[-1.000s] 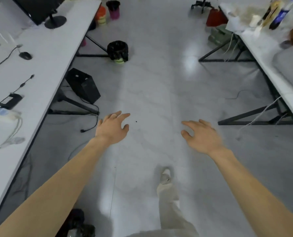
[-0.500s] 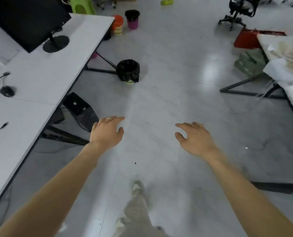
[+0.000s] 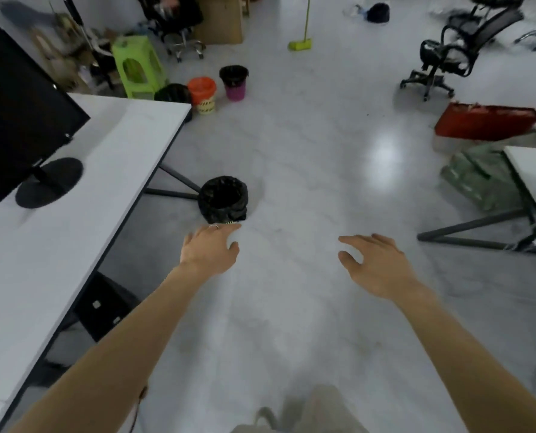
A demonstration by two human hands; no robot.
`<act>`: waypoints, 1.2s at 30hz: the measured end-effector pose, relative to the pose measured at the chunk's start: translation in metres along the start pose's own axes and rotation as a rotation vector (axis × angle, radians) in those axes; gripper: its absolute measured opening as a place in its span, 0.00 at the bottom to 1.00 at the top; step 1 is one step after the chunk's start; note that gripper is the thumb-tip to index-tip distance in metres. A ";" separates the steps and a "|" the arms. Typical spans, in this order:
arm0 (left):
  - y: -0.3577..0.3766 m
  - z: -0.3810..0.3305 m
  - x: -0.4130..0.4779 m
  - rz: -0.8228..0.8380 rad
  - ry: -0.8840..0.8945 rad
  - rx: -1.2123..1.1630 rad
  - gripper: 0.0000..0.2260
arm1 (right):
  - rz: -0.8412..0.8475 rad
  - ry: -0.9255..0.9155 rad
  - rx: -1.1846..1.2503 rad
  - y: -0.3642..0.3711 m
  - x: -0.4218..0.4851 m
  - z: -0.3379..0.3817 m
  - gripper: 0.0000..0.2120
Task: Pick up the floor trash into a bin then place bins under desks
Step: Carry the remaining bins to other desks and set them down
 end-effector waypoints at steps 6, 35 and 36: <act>-0.015 -0.056 0.198 -0.071 0.009 -0.027 0.22 | -0.040 -0.016 0.055 -0.018 0.203 -0.020 0.21; -0.082 0.003 1.034 -0.095 -0.305 -0.127 0.22 | 0.063 -0.333 -0.010 -0.047 1.116 0.182 0.21; -0.083 0.009 1.075 -0.101 -0.324 -0.122 0.22 | 0.072 -0.330 0.004 -0.041 1.160 0.191 0.21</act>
Point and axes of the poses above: each hand's wrist, its own x-axis towards the middle knuckle, its own y-axis out of the palm, z = x × y, the point moved 6 cm from there along x, towards the middle knuckle, and after that the axes turned 12 degrees about -z, right-handed, at the moved point
